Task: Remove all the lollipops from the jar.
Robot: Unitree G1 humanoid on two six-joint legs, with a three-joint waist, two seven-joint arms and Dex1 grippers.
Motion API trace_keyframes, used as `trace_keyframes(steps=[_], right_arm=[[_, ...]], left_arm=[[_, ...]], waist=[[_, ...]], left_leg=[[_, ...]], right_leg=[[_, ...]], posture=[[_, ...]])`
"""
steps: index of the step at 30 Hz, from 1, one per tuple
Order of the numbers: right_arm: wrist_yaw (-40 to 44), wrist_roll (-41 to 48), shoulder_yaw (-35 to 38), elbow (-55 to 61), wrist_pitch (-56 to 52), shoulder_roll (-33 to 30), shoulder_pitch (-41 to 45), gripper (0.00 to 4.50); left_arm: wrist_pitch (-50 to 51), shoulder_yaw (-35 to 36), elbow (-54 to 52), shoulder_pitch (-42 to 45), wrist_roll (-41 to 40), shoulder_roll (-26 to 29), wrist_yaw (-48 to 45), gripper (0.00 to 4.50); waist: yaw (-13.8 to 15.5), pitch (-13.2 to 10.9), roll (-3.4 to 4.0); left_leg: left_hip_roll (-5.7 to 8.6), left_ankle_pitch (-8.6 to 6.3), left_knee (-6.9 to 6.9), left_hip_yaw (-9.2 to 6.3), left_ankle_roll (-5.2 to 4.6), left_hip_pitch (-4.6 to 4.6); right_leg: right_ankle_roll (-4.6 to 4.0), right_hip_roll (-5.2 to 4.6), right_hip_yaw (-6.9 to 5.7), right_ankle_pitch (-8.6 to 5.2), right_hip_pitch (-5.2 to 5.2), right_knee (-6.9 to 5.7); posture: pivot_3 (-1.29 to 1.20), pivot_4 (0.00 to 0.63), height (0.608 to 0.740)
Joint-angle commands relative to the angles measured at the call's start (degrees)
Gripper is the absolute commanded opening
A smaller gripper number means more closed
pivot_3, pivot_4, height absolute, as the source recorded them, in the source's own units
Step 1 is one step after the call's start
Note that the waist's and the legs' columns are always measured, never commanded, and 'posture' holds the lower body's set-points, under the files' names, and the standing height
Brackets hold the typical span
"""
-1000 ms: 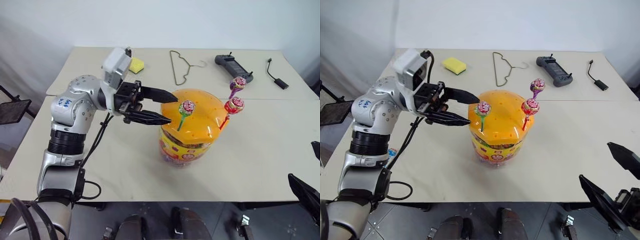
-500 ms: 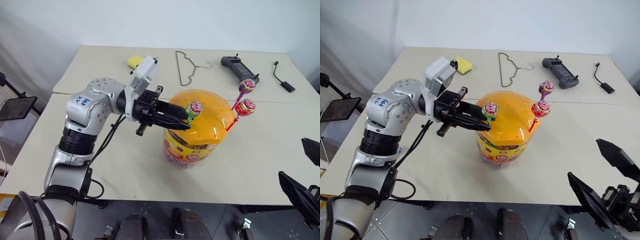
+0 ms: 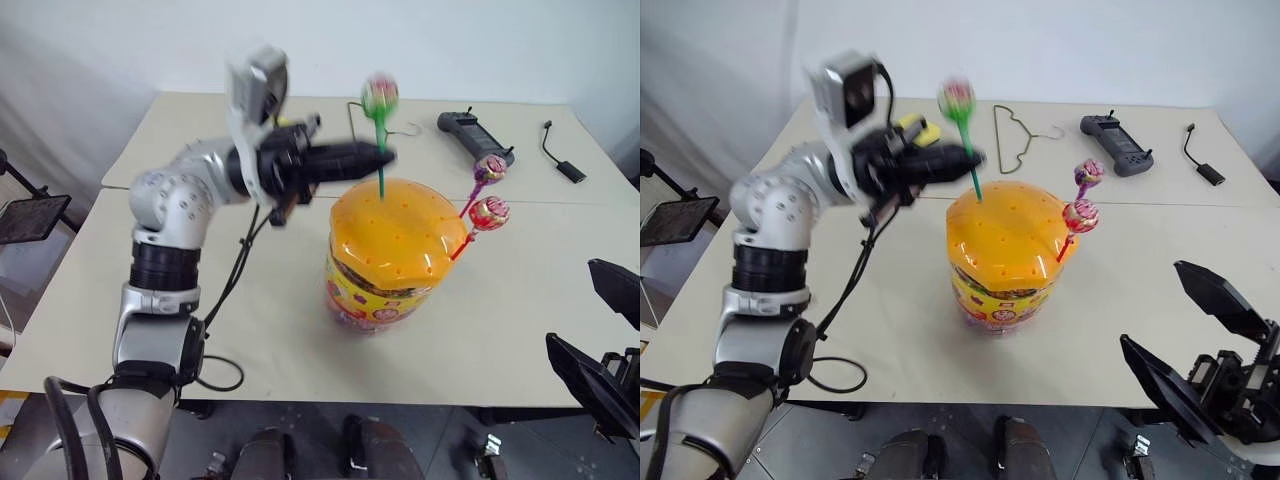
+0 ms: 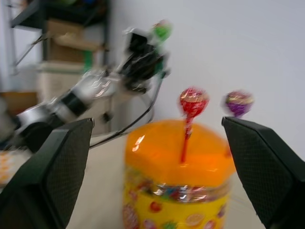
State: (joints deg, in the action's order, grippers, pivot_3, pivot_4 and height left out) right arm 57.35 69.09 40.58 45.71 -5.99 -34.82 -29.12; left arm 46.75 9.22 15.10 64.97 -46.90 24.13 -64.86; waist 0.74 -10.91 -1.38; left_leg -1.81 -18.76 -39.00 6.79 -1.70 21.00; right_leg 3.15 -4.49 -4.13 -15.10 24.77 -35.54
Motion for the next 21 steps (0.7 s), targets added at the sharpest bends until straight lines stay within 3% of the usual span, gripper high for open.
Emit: trace_keyframes(steps=[1, 5, 8, 12, 17, 21], right_arm=[[7.5, 0.3, 0.2, -3.4, -2.7, -4.4, 0.5, 4.50], [15.8, -6.3, -5.6, -9.6, -1.9, -9.5, 9.0, 4.50], [18.8, -8.8, -10.9, -12.5, -2.5, -9.8, 14.2, 4.50], [25.1, -13.0, -13.8, -16.1, -2.2, -11.1, 15.2, 4.50], [25.3, -15.9, -14.6, -20.9, -1.8, -10.2, 18.3, 4.50], [23.9, -18.4, -13.7, -22.8, -0.8, -9.7, 18.5, 4.50]], left_arm=[[-1.2, 1.4, 2.4, -0.9, 4.4, 5.8, 3.4, 0.02], [0.9, -5.1, -3.3, -12.6, 15.9, 20.5, 6.7, 0.02], [14.4, -2.3, -17.3, -29.4, 14.1, 28.9, 12.0, 0.02], [22.3, 2.0, -29.6, -43.4, 11.9, 29.7, 17.8, 0.02], [19.5, 5.6, -36.8, -58.5, 15.0, 29.8, 21.7, 0.02], [15.9, 5.7, -38.5, -61.9, 16.1, 29.1, 22.8, 0.92]], waist=[[-0.1, 0.0, -0.01], [-1.1, 0.0, -0.01], [-1.2, 0.0, -0.03], [0.8, -0.1, -0.13], [0.7, 0.0, -0.12], [0.5, 0.0, 0.12]], left_leg=[[-0.04, 0.00, -0.01, -0.01, 0.01, -0.01], [-0.02, 0.01, 0.00, 0.09, 0.09, -0.06], [-0.13, 0.08, 0.03, 0.09, 0.34, -0.04], [-0.12, 0.06, -0.02, -0.31, 0.43, 0.39], [0.08, -0.06, 0.02, -0.60, 0.54, 0.38], [0.07, -0.21, 0.34, -0.58, 0.53, 0.01]], right_leg=[[-0.01, 0.03, -0.05, 0.00, 0.00, -0.02], [0.00, 0.01, -0.05, 0.00, -0.02, -0.01], [-0.04, 0.00, -0.03, -0.02, 0.04, -0.01], [-0.02, -0.08, 0.01, -0.03, 0.38, -0.07], [-0.18, -0.22, 0.37, -0.12, 0.16, 0.20], [-0.57, -0.24, 0.40, -0.34, -0.05, 0.20]], posture=[[0.00, 0.150, 0.740], [0.00, 0.150, 0.740], [0.00, 0.150, 0.740], [0.00, 0.150, 0.740], [0.00, 0.150, 0.740], [0.00, 0.150, 0.740]])
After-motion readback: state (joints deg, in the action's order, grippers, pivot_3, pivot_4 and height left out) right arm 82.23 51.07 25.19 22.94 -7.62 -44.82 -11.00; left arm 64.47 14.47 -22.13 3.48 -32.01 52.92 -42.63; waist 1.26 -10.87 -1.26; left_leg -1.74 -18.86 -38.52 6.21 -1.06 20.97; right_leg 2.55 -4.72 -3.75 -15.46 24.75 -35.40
